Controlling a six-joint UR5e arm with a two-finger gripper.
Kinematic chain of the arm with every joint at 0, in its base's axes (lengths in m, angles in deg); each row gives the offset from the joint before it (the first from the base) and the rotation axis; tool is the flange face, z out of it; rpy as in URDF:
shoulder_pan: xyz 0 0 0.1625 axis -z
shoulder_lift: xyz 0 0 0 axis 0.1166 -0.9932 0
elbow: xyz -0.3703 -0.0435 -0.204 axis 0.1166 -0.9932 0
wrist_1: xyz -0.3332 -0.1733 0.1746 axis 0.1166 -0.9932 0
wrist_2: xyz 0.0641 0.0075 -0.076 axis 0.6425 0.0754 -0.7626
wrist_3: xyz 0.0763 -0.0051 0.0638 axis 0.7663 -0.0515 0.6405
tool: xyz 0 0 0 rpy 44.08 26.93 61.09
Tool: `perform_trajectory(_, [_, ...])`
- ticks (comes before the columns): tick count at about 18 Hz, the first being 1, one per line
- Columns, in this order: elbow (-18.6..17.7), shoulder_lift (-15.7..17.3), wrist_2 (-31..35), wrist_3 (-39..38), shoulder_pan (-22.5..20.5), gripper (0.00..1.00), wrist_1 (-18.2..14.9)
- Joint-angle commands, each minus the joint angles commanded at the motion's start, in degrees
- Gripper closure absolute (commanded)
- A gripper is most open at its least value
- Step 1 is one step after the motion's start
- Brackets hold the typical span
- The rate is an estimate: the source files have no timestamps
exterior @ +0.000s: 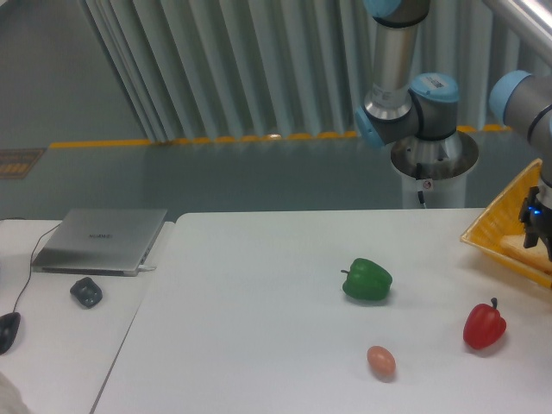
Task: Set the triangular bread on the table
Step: 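Lower the gripper into the yellow basket onto the triangular bread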
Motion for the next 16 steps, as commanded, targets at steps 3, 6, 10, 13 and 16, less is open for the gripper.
perform_trajectory(3, [-1.0, 1.2, 7.2, 1.6, -0.4, 0.0, -0.4])
perform_trajectory(6, [-4.3, 3.7, 7.3, 5.7, -2.4, 0.0, -2.3])
perform_trajectory(10, [-9.2, 4.4, 7.7, 5.4, -2.4, 0.0, -4.0])
perform_trajectory(13, [-9.3, 4.4, 7.7, 5.7, -3.2, 0.0, -4.7])
perform_trajectory(16, [-9.5, 4.2, 7.5, 6.0, -4.6, 0.0, -4.7])
